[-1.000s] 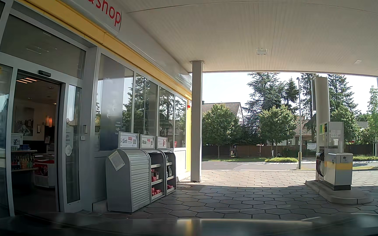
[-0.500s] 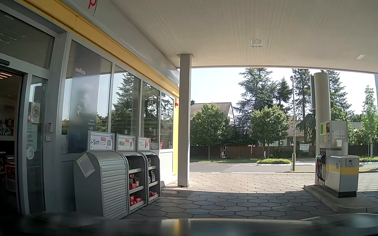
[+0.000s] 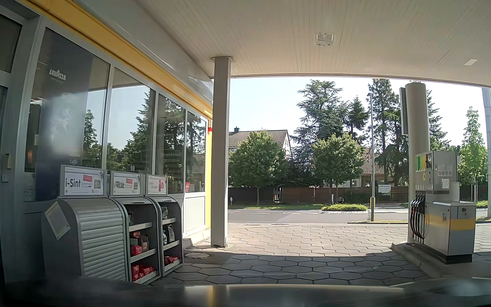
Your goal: Follow the waypoints while adhering to traffic rules and regulations
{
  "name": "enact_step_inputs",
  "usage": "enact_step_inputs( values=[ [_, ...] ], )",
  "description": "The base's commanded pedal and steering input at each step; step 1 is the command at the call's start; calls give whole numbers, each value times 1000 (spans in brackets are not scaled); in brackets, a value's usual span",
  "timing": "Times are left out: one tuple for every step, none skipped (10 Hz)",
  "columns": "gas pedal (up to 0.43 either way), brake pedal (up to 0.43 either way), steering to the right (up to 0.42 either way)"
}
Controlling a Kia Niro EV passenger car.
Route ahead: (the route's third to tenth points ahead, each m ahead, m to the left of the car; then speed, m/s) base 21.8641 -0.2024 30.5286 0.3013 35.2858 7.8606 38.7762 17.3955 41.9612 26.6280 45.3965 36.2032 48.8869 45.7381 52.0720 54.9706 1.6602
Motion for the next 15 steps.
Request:
enact_step_inputs(
  values=[
    [0,30,196],
    [0,30,196],
    [0,30,199],
    [0,30,200],
    [0,30,200],
    [0,30,198],
    [0,30,194],
    [0,30,191],
    [0,30,190],
    [0,30,185],
    [0,30,177],
    [0,30,164],
    [0,30,154],
    [0,30,151],
    [0,30,149]
  ],
)
